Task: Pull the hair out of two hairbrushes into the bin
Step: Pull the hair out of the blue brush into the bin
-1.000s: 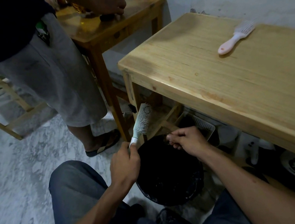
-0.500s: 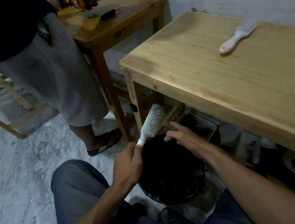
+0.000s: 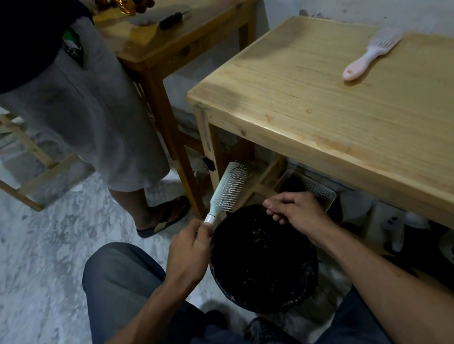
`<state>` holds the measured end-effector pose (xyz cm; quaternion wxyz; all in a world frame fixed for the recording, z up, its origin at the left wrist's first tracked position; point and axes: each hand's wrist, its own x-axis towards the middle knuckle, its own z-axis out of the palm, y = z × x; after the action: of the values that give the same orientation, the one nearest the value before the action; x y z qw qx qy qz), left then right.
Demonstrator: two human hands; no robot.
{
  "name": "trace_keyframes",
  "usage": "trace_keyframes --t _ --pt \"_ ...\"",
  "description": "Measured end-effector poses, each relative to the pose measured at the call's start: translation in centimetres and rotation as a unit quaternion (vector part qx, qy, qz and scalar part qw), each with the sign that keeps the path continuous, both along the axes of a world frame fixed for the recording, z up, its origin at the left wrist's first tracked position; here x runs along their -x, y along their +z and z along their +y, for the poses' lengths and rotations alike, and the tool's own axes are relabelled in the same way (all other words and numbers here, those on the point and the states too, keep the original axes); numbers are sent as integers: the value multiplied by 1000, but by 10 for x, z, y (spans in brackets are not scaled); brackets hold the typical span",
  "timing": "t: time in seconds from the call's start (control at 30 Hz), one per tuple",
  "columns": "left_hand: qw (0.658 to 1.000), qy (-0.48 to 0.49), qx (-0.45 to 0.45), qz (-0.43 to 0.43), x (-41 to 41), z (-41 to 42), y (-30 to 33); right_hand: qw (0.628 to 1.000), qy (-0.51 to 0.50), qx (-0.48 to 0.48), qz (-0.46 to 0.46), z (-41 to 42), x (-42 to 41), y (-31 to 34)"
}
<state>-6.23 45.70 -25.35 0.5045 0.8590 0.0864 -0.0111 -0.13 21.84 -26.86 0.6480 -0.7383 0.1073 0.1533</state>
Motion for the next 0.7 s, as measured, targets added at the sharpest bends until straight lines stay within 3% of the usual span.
trace_keyframes --t 0.07,0.13,0.23,0.53,0.63,0.7 --pt "999 -30 38 15 0 0 1 998 60 13 1 1 0 -1" --pt "996 -61 55 23 -1 -2 2 993 111 -33 10 8 -1 1" --pt "997 -67 25 10 -3 -5 6 986 141 -85 9 22 -3 8" --pt "980 41 -191 29 -15 19 -4 994 -8 -102 -46 9 4 -2" --pt "979 46 -196 25 -14 19 -7 996 31 -83 -20 9 9 -1" --pt "983 27 -180 18 -13 14 -6 994 107 -18 14 12 12 0"
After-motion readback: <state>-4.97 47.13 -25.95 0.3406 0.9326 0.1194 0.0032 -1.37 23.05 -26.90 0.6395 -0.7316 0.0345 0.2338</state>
